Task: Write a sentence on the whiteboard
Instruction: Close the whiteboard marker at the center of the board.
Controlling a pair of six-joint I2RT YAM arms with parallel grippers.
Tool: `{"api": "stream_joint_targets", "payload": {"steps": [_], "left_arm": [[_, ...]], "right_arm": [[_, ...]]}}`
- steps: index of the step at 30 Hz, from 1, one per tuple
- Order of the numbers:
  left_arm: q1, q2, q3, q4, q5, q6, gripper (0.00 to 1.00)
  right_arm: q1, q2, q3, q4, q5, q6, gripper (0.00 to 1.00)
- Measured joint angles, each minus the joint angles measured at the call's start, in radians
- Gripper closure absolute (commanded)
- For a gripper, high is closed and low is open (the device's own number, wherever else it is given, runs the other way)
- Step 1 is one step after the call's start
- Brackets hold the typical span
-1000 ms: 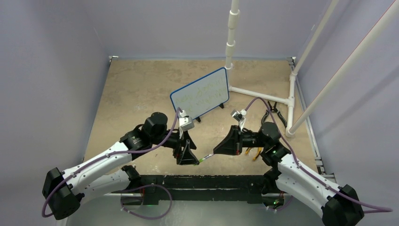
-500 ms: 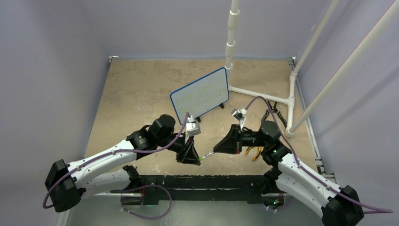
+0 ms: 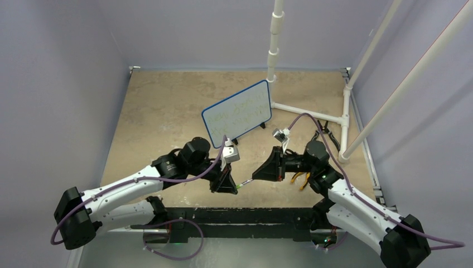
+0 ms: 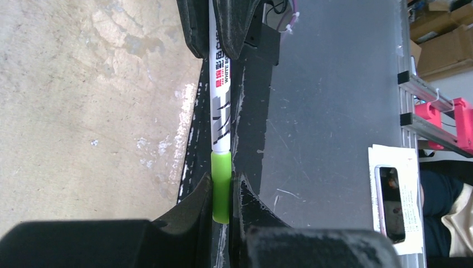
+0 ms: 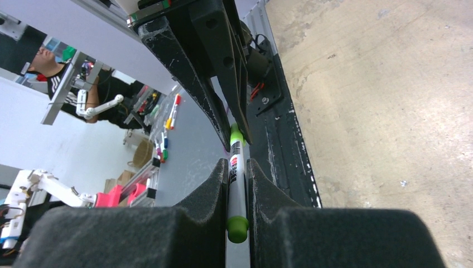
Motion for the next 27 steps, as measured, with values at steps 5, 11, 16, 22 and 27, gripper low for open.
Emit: {"api": "stream_joint_targets", "payload": {"steps": [5, 11, 16, 22, 27], "left_arm": [[0.000, 0.033, 0.000, -0.007, -0.017, 0.027, 1.00], [-0.001, 0.036, 0.000, -0.023, -0.026, 0.060, 1.00], [-0.005, 0.000, -0.010, -0.035, -0.032, 0.065, 1.00], [-0.008, -0.007, -0.021, -0.079, 0.002, 0.064, 1.00], [-0.011, -0.013, -0.033, -0.094, 0.011, 0.061, 1.00]], "right_arm": [[0.000, 0.049, 0.000, -0.005, -0.003, -0.029, 1.00], [0.011, 0.073, 0.000, 0.003, -0.002, -0.033, 1.00], [0.042, 0.087, 0.000, 0.042, 0.008, -0.018, 1.00], [0.124, 0.098, -0.013, 0.073, 0.069, 0.000, 1.00], [0.156, 0.122, -0.031, 0.112, 0.097, 0.024, 1.00]]}}
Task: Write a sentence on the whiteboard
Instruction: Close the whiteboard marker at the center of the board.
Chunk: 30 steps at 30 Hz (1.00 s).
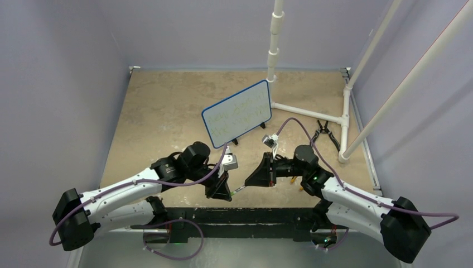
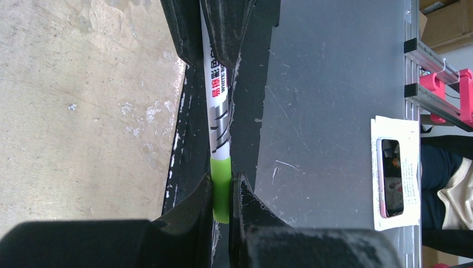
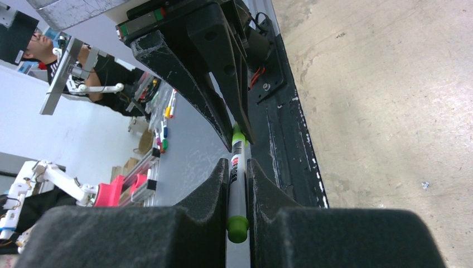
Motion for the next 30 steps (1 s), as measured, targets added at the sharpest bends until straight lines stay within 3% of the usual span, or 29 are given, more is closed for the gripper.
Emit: {"api": "stream_joint_targets", "payload": {"steps": [30], "left_arm": [[-0.008, -0.073, -0.060, 0.004, -0.016, -0.072, 1.00]], "right_arm": [[0.065, 0.115, -0.008, 0.127, 0.022, 0.073, 1.00]]}}
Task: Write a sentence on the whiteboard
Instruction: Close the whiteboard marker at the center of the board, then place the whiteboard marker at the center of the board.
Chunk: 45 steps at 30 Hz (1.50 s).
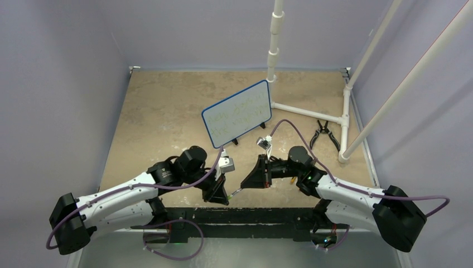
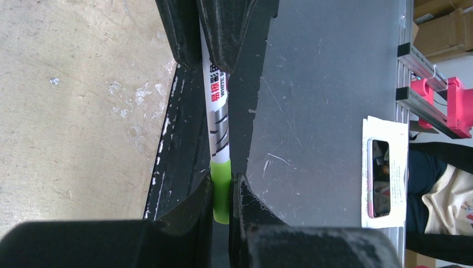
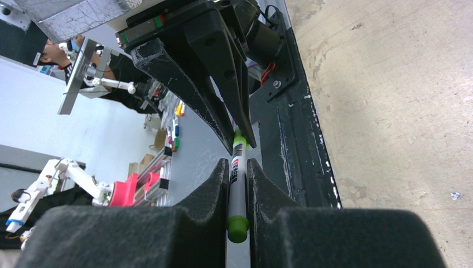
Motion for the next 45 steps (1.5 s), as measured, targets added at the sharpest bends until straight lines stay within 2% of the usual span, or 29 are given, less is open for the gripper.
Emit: {"api": "stream_joint_targets", "payload": {"steps": [8, 13, 15, 16, 18, 21, 22, 26, 34, 37, 40, 45], "left_arm": [[-0.001, -0.021, -0.025, 0.015, -0.030, -0.007, 1.00], [0.000, -0.009, -0.016, -0.013, -0.035, 0.034, 0.99], [0.000, 0.005, 0.023, -0.061, -0.035, 0.068, 0.88], [0.000, 0.008, 0.045, -0.087, -0.041, 0.085, 0.77], [0.002, 0.005, 0.082, -0.116, -0.052, 0.118, 0.64], [0.006, -0.014, 0.163, -0.046, -0.094, 0.155, 0.41], [0.008, -0.026, 0.183, -0.034, -0.106, 0.163, 0.37], [0.012, -0.105, 0.237, -0.022, -0.166, 0.196, 0.32], [0.012, -0.173, 0.232, -0.051, -0.284, 0.180, 0.29], [0.012, -0.195, 0.203, -0.041, -0.384, 0.141, 0.26], [0.012, -0.195, 0.185, -0.026, -0.529, 0.094, 0.18], [0.015, -0.185, 0.174, -0.013, -0.793, 0.039, 0.14]], "right_arm": [[0.011, 0.016, 0.000, -0.006, 0.040, 0.024, 1.00], [0.028, -0.015, 0.026, -0.112, 0.093, 0.021, 1.00], [0.040, -0.056, 0.043, -0.184, 0.134, 0.021, 1.00], [0.045, -0.082, 0.058, -0.228, 0.157, 0.021, 1.00], [0.052, -0.129, 0.092, -0.307, 0.200, 0.019, 1.00], [0.084, -0.178, 0.160, -0.435, 0.261, 0.015, 1.00], [0.090, -0.192, 0.182, -0.479, 0.284, 0.014, 1.00], [0.094, -0.243, 0.266, -0.635, 0.375, 0.007, 1.00], [0.093, -0.325, 0.348, -0.821, 0.567, -0.010, 1.00], [0.093, -0.318, 0.340, -0.842, 0.625, -0.015, 1.00], [0.093, -0.292, 0.310, -0.826, 0.664, -0.019, 1.00], [0.093, -0.201, 0.206, -0.723, 0.711, -0.021, 0.98]]}}
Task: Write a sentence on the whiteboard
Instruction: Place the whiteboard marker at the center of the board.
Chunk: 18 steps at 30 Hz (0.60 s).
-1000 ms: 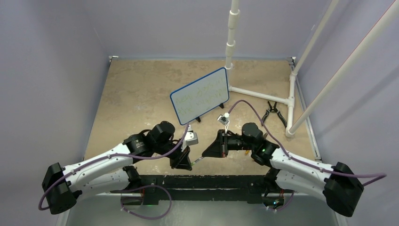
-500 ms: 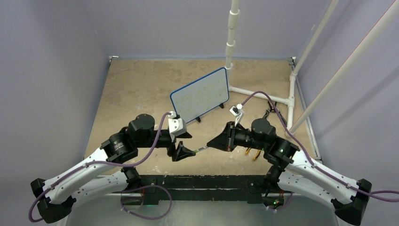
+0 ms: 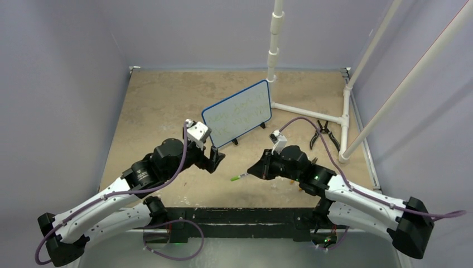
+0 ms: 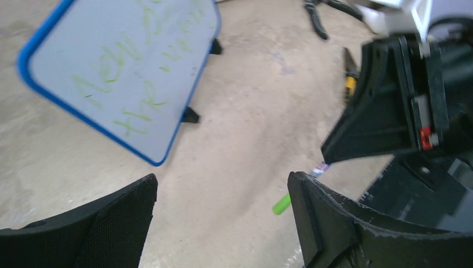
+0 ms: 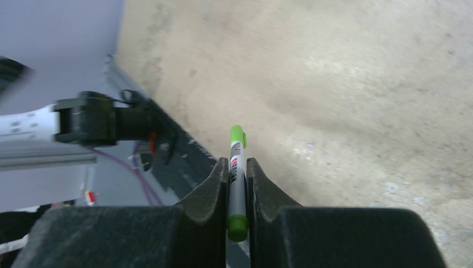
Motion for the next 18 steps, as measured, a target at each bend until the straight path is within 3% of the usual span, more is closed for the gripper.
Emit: {"api": "stream_joint_targets", "payload": {"steps": [3, 8, 16, 18], "left_arm": [[0.017, 0.002, -0.005, 0.001, -0.107, -0.019, 0.12], [0.091, 0.008, -0.010, 0.000, -0.185, -0.047, 0.11], [0.233, 0.005, -0.011, -0.001, -0.196, -0.081, 0.08], [0.240, 0.002, -0.011, -0.005, -0.216, -0.089, 0.08]], "right_arm": [[0.000, 0.073, -0.056, 0.058, 0.038, 0.000, 0.86], [0.000, 0.153, -0.100, 0.133, 0.145, 0.000, 0.48], [-0.003, 0.072, -0.102, 0.094, 0.317, -0.005, 0.06], [-0.014, 0.018, -0.101, 0.055, 0.370, -0.011, 0.01]]}}
